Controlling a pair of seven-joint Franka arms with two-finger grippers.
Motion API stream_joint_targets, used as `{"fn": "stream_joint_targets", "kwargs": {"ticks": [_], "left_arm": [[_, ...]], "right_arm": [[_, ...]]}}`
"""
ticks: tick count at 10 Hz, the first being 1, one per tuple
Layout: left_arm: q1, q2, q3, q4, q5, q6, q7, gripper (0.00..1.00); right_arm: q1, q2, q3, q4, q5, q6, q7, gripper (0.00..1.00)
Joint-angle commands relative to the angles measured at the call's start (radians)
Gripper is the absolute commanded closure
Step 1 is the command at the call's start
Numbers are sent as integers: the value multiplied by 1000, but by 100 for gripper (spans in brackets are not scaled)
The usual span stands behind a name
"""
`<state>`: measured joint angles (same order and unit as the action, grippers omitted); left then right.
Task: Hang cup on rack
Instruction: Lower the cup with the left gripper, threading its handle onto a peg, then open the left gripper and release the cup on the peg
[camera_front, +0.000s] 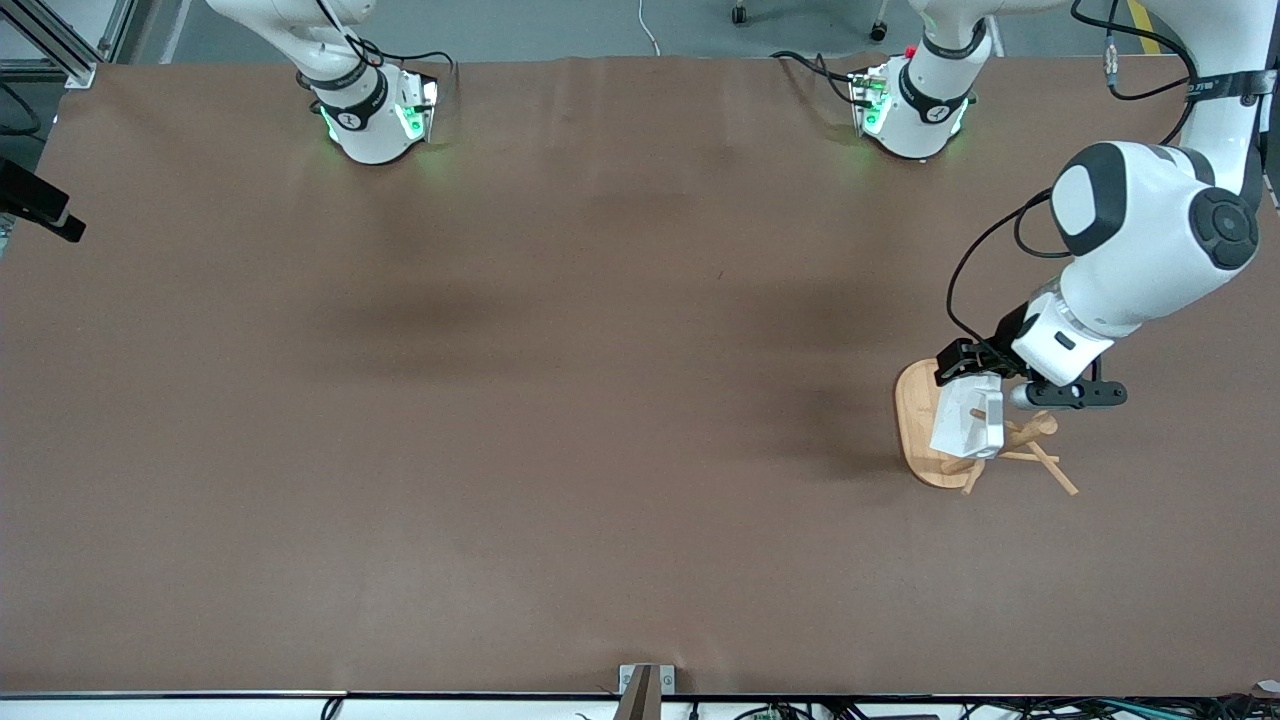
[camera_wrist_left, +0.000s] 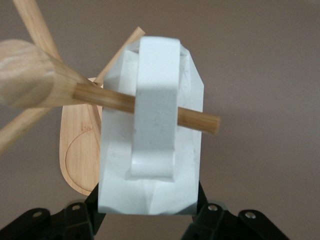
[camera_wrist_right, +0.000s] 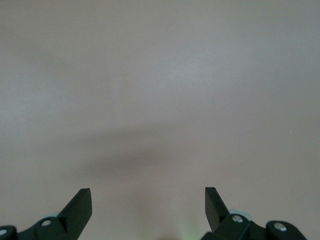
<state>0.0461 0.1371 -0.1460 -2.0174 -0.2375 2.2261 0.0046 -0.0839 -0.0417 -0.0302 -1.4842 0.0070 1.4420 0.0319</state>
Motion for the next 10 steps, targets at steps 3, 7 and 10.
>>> {"fn": "stream_joint_targets", "kwargs": {"ticks": [3, 7, 10], "left_arm": [[3, -7, 5, -55, -26, 11, 54, 90], [0, -10, 52, -8, -23, -159, 52, 15], [0, -66, 60, -7, -25, -256, 34, 0]], "right_arm": [[-2, 5, 3, 13, -22, -5, -15, 0], [-5, 5, 3, 13, -22, -2, -15, 0], [-2, 5, 3, 13, -22, -8, -10, 0]]}}
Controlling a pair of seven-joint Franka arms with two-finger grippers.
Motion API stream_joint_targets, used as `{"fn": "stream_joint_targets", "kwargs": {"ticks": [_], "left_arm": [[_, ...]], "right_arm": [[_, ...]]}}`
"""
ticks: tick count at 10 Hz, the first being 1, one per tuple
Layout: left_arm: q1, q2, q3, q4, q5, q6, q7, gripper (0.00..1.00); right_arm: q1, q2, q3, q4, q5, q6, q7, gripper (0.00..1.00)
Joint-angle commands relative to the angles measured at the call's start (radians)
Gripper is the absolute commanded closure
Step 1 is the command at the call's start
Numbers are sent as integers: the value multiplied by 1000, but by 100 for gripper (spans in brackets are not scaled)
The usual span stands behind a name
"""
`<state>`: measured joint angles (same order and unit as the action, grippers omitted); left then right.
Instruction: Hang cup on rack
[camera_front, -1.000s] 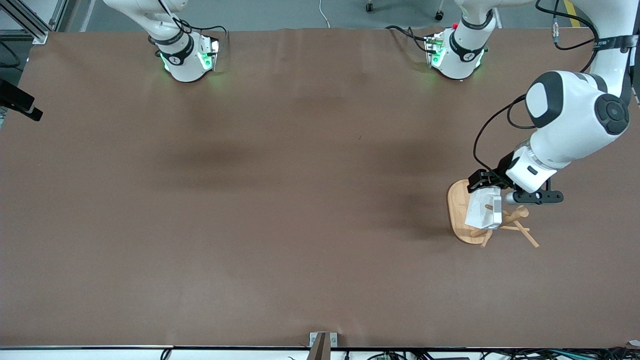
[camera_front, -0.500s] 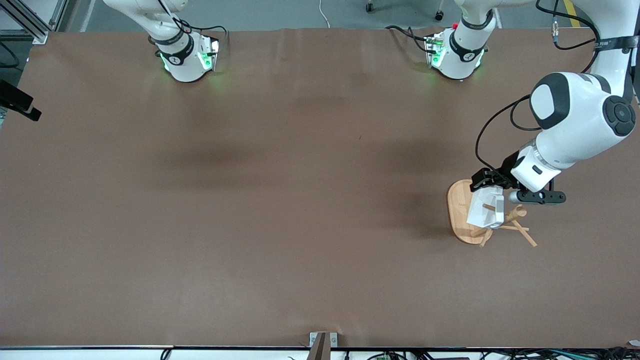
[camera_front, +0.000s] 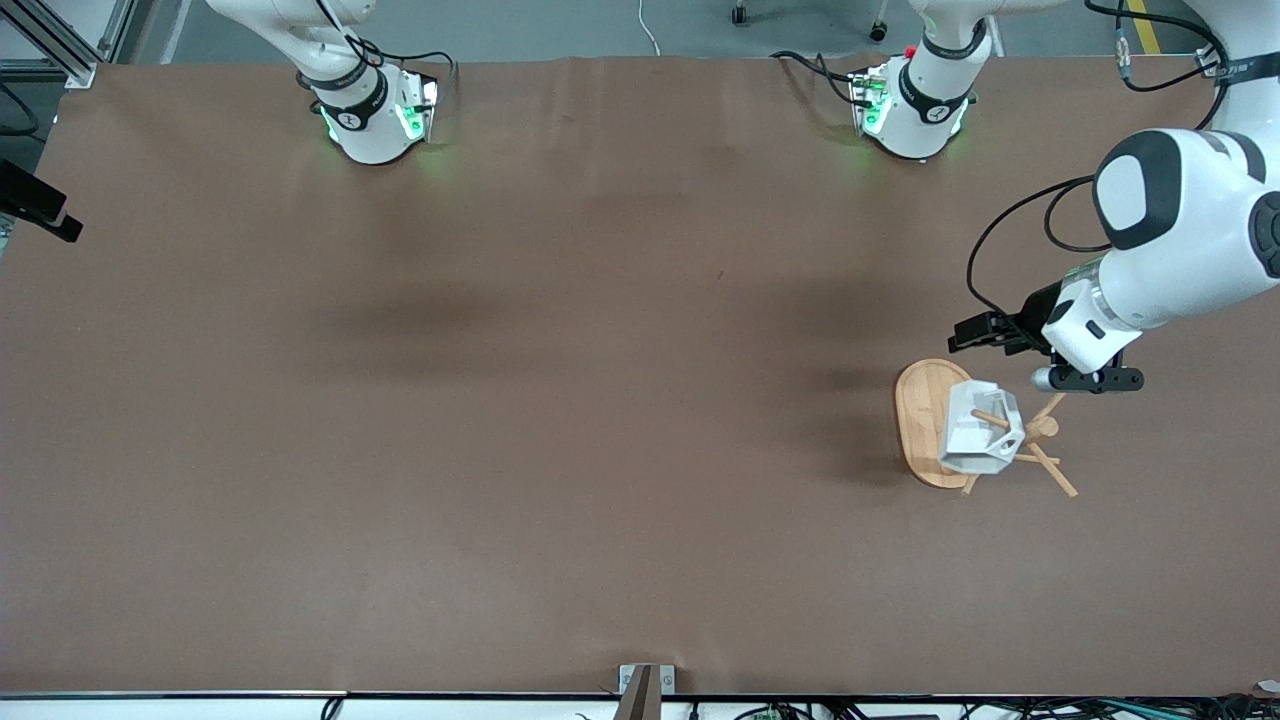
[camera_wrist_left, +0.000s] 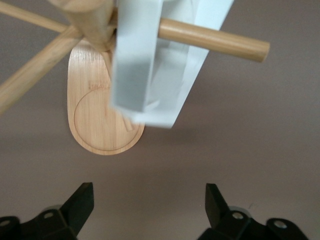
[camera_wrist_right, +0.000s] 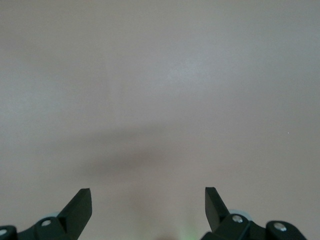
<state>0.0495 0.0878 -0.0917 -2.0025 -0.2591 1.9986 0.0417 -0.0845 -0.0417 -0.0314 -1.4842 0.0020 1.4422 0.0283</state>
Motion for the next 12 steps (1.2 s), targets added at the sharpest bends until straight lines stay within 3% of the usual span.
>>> {"fn": "stream_joint_targets", "kwargs": {"ticks": [1, 3, 5, 7, 9, 12], "left_arm": [[-3, -17, 6, -16, -3, -67, -5, 0], [-7, -23, 26, 36, 1, -171, -6, 0], [-8, -20, 27, 117, 26, -181, -6, 0], [-20, -20, 11, 232, 154, -188, -6, 0], [-34, -22, -31, 293, 269, -251, -118, 0], [-48, -97, -66, 332, 270, -288, -273, 0]], "right_arm": [[-1, 5, 4, 13, -17, -6, -7, 0], [-6, 5, 4, 13, -17, -5, -10, 0], [-6, 5, 4, 12, -17, -8, -10, 0], [-6, 5, 4, 12, -17, -6, -10, 0], [-8, 5, 4, 12, -17, -6, -11, 0], [-8, 5, 4, 12, -17, -8, -11, 0]]}}
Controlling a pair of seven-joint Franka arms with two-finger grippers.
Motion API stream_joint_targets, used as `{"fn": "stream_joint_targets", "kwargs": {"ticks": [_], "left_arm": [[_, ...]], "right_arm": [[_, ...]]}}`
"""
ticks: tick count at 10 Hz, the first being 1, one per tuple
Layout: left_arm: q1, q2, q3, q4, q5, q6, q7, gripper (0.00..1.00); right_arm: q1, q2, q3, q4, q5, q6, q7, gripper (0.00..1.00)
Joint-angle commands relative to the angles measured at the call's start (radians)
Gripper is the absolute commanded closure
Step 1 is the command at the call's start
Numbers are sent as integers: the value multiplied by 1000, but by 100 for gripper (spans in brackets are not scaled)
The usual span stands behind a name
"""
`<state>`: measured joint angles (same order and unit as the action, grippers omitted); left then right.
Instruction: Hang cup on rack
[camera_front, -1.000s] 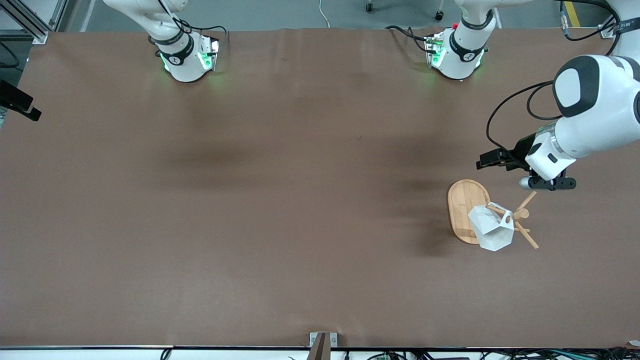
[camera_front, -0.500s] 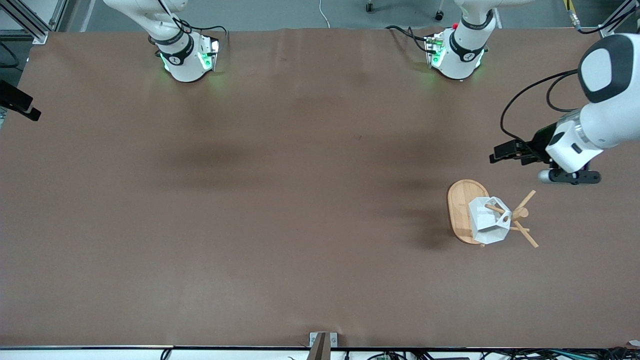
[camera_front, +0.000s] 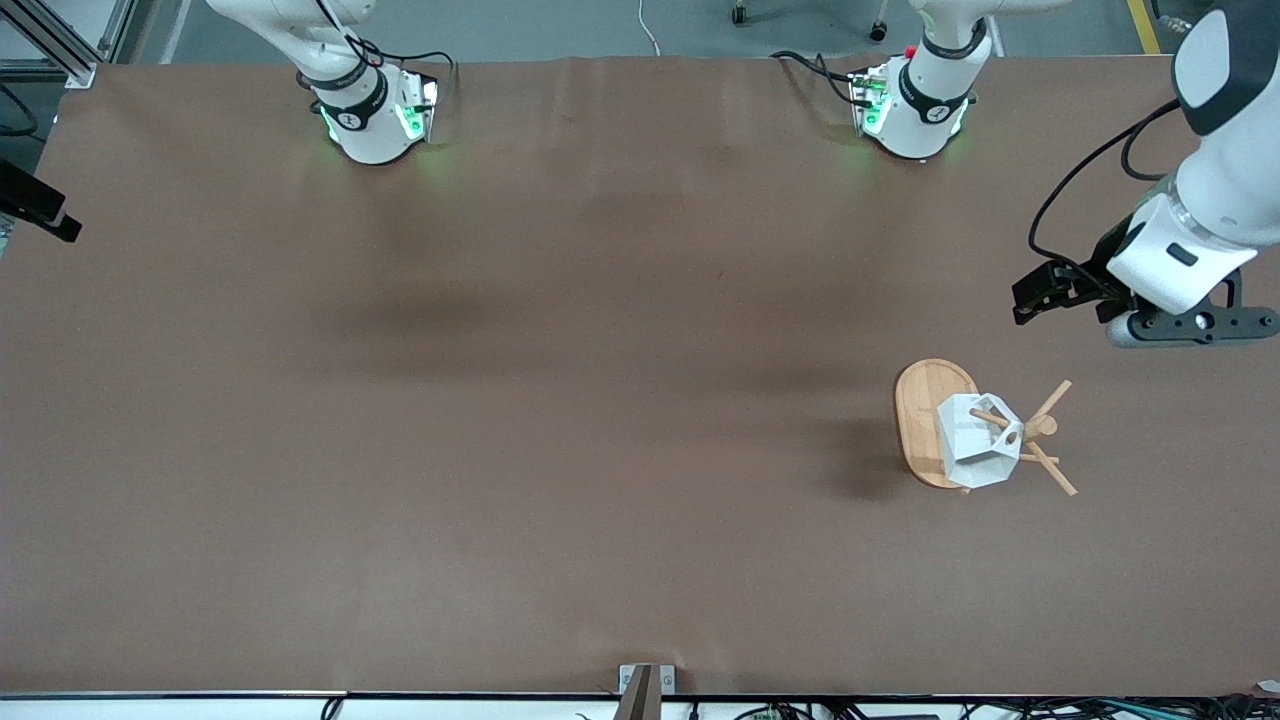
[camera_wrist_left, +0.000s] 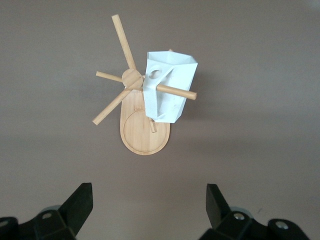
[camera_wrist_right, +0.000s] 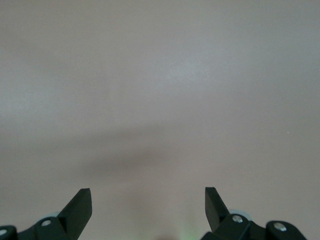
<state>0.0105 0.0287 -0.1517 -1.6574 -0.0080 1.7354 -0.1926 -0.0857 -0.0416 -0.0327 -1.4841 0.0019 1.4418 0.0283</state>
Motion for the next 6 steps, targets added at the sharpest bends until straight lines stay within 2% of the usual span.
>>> {"fn": "stream_joint_targets", "kwargs": {"ticks": [1, 3, 6], "left_arm": [[-13, -76, -6, -6, 13, -28, -31, 0], [-15, -165, -6, -5, 5, -98, -15, 0], [-24, -173, 4, 25, -10, -178, -11, 0]], "right_arm": [[-6, 5, 5, 12, -17, -8, -11, 0], [-6, 5, 4, 10, -17, -8, -11, 0], [-8, 5, 4, 10, -17, -8, -10, 0]]}}
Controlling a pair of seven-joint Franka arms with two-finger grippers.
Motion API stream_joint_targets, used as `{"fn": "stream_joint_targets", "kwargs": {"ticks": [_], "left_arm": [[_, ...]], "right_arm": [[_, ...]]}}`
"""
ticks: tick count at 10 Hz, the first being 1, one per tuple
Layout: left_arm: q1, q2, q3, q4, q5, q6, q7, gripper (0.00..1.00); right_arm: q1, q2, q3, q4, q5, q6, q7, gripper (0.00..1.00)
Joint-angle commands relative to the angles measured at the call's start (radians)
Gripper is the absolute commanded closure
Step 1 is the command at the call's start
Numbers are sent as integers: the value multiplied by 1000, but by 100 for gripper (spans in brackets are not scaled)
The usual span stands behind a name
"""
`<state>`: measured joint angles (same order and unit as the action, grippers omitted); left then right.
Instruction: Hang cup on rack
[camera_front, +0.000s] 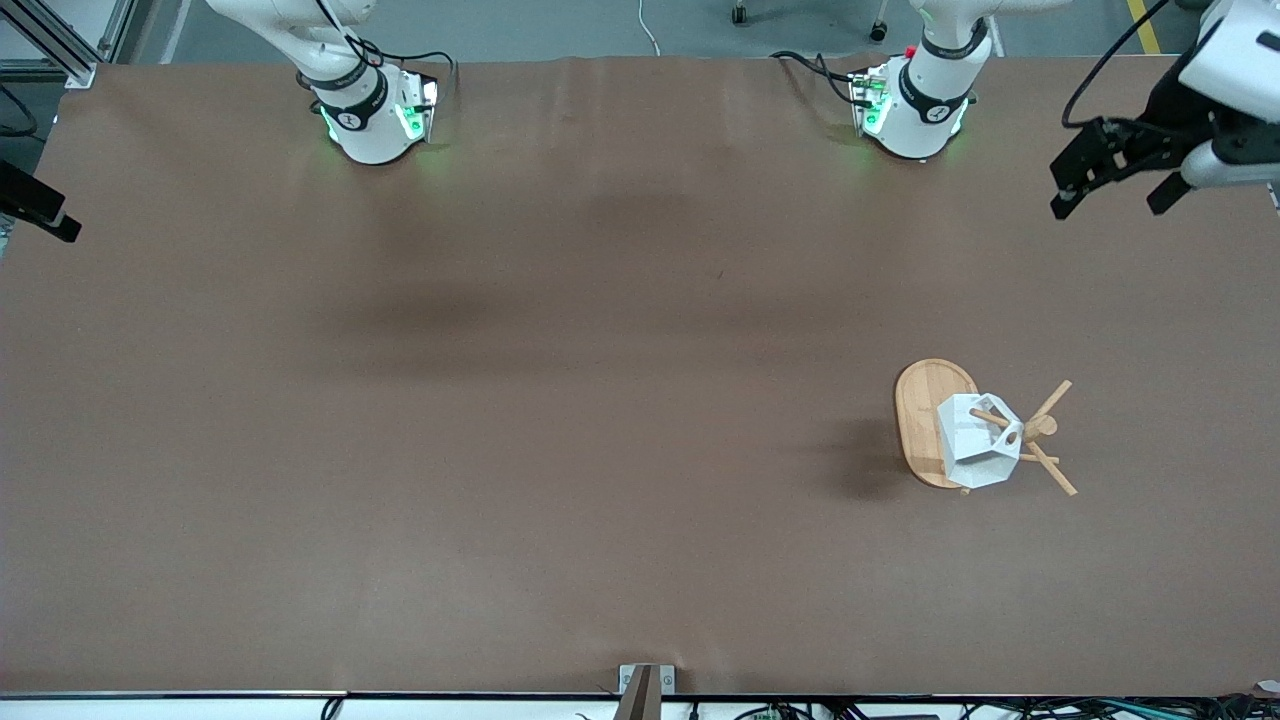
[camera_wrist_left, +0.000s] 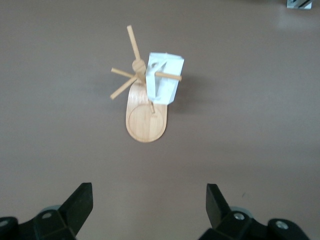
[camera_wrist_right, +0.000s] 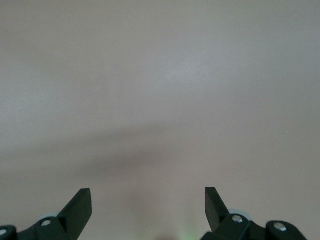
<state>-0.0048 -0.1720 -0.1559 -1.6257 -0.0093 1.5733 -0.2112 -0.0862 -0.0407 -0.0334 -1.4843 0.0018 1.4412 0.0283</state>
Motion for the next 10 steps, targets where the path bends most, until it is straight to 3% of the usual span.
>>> {"fn": "stream_joint_targets", "kwargs": {"ticks": [1, 3, 10], "left_arm": [[-9, 72, 12, 39, -32, -50, 9, 0], [-47, 146, 59, 125, -28, -88, 47, 0], [-40, 150, 59, 98, -23, -88, 90, 0]], "right_arm": [[-7, 4, 4, 10, -17, -7, -10, 0], [-7, 4, 4, 10, -17, -7, -10, 0], [-9, 4, 3, 9, -17, -4, -10, 0]]}}
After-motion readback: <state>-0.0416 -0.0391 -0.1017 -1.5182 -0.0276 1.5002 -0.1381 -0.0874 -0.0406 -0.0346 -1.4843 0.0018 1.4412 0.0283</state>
